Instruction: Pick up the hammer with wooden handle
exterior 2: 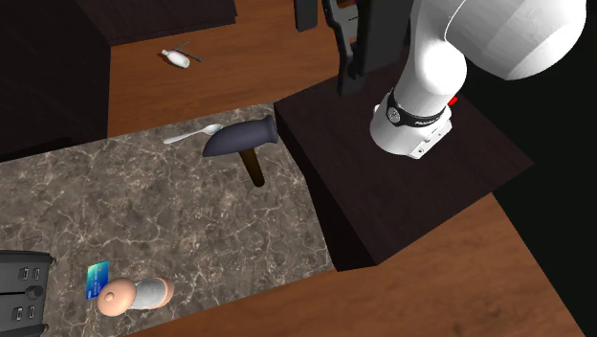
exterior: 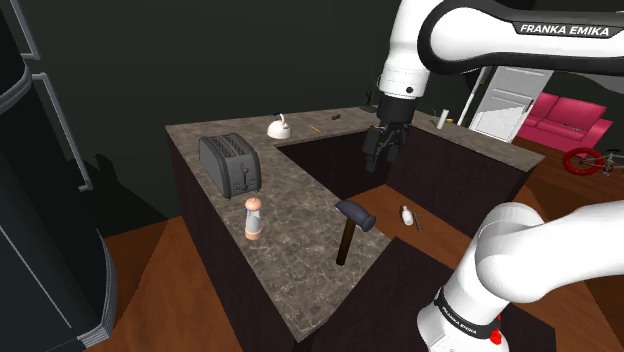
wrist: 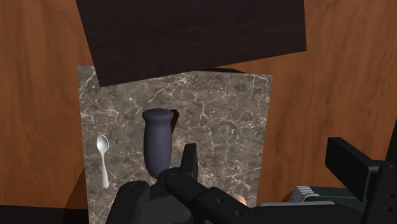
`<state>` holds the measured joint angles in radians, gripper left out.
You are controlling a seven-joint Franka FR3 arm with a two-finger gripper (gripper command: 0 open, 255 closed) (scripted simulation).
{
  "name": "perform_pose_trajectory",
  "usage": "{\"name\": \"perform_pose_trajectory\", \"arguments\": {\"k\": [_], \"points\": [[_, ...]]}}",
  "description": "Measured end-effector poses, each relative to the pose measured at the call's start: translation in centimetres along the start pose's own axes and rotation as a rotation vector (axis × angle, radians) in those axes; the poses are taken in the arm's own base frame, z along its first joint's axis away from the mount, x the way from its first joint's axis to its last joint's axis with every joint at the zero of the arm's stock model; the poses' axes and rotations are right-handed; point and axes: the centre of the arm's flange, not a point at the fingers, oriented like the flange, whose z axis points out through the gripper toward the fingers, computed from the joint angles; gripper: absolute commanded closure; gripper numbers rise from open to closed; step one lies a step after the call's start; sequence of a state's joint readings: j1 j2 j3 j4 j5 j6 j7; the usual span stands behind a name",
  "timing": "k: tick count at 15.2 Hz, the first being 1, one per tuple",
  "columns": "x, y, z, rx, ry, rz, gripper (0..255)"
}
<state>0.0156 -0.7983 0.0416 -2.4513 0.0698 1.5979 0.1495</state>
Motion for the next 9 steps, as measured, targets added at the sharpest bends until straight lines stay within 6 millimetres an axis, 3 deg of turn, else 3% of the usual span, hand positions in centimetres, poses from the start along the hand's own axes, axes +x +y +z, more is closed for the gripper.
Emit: {"name": "perform_pose_trajectory", "arguments": {"k": [4,9], "points": [[1.2,1.3,2.0,0.004,0.001,0.000,0],[4.3,4.6,6.9,0.013,0.006,-0.002,0]]}}
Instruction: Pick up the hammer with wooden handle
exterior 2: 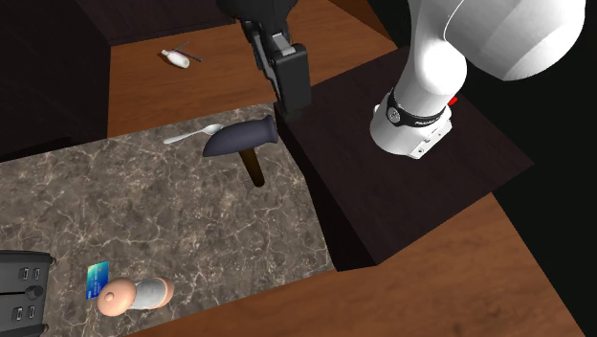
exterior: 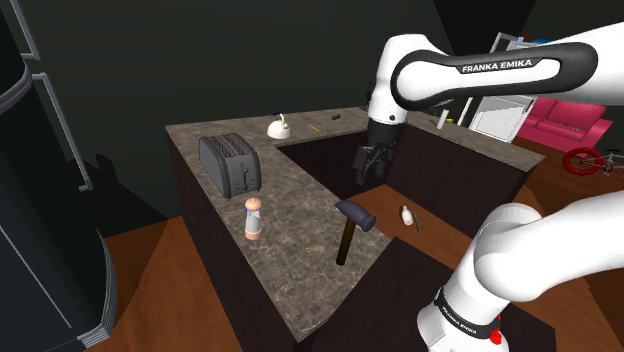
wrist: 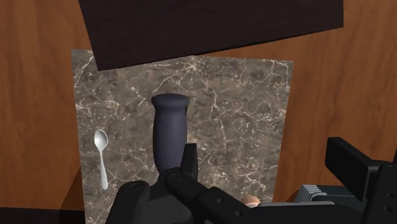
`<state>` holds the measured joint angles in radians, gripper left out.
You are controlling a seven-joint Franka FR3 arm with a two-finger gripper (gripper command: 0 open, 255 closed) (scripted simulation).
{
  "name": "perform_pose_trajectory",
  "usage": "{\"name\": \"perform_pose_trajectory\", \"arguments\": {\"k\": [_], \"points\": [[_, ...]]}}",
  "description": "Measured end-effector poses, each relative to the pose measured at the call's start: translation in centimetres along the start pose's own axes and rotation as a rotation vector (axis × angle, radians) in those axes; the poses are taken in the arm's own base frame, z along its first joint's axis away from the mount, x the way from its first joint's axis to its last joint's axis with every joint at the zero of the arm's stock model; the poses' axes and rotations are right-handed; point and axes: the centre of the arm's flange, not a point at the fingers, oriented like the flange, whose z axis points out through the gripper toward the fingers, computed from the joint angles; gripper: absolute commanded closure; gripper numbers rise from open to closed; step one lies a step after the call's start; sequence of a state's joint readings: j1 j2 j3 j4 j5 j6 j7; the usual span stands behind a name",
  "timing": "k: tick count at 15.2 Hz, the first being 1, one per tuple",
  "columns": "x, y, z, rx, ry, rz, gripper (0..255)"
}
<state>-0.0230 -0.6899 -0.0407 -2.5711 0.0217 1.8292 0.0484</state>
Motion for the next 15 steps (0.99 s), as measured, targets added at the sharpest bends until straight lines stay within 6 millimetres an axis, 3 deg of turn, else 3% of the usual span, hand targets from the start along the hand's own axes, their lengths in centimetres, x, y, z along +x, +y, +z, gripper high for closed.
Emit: {"name": "perform_pose_trajectory", "arguments": {"k": [15], "points": [[9.1,9.8,14.7,0.029,0.018,-0.005,0]]}}
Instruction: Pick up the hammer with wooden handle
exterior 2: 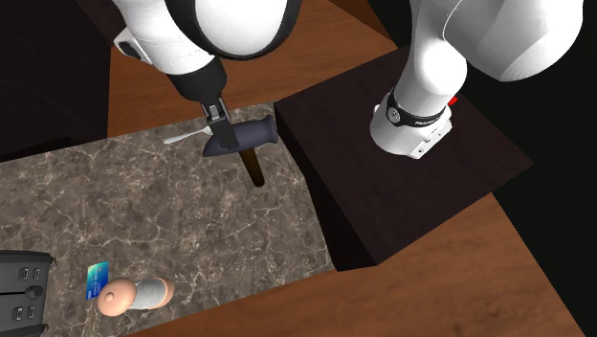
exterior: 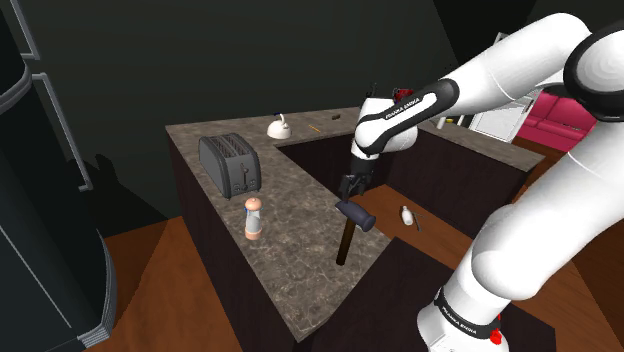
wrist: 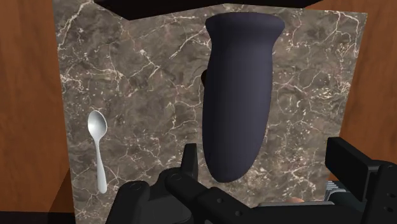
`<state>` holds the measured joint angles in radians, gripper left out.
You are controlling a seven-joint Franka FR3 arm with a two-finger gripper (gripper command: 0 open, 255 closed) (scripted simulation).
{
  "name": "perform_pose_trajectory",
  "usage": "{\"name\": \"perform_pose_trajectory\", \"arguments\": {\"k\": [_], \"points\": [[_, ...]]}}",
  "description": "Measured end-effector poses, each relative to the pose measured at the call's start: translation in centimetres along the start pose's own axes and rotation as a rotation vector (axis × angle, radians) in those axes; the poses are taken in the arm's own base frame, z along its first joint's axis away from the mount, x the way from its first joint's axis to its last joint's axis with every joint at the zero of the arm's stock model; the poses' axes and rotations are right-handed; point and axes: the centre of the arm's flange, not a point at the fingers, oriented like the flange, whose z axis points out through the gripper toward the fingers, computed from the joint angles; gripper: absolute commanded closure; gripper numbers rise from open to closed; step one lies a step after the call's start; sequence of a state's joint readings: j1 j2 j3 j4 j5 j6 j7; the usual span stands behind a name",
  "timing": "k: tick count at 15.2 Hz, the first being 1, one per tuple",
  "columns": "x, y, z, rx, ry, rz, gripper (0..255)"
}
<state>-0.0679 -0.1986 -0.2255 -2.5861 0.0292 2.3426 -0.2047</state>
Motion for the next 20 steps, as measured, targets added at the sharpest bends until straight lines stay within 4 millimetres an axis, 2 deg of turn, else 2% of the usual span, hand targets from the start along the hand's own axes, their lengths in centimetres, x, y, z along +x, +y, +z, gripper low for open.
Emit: {"name": "perform_pose_trajectory", "arguments": {"k": [3,9,10,20], "points": [[0.8,0.9,1.4,0.001,0.003,-0.001,0],[0.9,1.3,4.6,0.001,0.003,-0.001,0],[0.9,1.3,4.8,0.001,0.003,-0.001,255],[0.9,1.3,4.8,0.000,0.006,-0.001,255]]}}
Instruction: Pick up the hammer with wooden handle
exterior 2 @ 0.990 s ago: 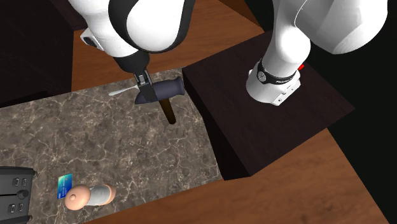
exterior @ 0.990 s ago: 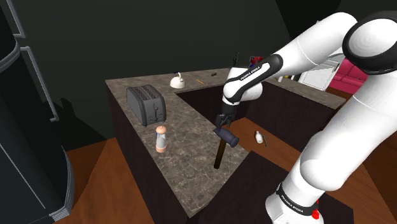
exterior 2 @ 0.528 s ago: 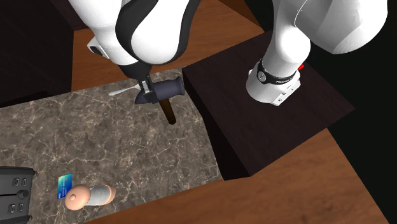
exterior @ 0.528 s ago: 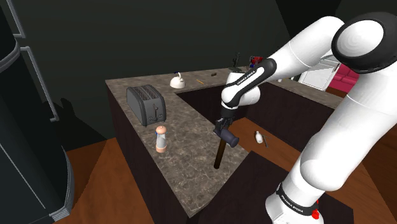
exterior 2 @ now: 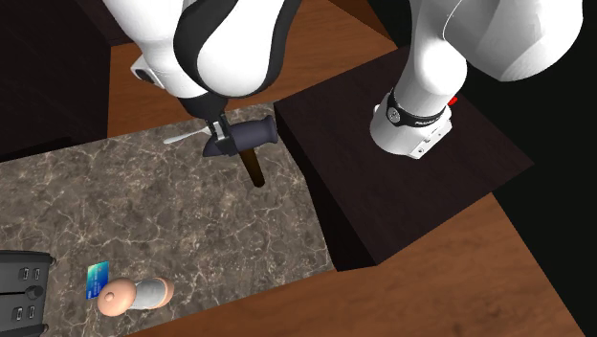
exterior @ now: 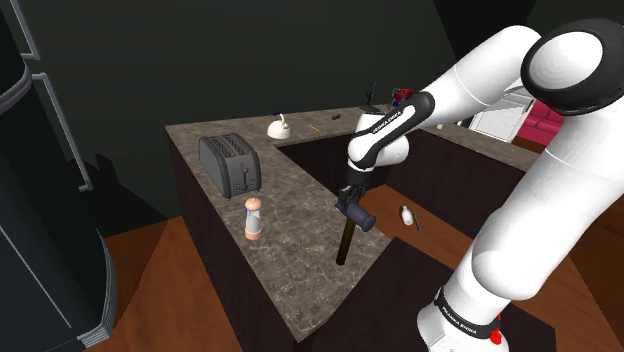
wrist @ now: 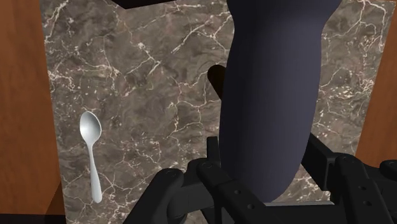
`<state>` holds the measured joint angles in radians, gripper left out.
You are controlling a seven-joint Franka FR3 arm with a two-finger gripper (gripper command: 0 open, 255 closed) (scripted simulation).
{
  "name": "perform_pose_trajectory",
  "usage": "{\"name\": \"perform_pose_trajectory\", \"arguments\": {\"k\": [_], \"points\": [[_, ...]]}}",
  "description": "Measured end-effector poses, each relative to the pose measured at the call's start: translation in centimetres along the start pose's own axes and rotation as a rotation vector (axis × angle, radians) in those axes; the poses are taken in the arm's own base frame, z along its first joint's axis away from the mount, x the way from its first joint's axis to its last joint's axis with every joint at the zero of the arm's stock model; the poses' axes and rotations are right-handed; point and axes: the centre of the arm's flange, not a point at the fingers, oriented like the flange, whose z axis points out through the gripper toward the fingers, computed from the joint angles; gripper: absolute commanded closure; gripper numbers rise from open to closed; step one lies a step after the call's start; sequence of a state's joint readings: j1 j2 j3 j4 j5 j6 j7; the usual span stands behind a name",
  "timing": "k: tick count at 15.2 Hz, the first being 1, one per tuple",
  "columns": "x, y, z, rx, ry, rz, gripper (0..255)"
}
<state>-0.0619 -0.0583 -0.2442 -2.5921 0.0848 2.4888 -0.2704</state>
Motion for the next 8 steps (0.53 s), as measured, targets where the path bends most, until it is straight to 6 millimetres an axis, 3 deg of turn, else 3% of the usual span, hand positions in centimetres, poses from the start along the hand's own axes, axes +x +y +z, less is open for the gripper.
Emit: {"name": "perform_pose_trajectory", "arguments": {"k": [8], "points": [[-0.1,-0.2,-3.6,0.000,-0.002,0.000,255]]}}
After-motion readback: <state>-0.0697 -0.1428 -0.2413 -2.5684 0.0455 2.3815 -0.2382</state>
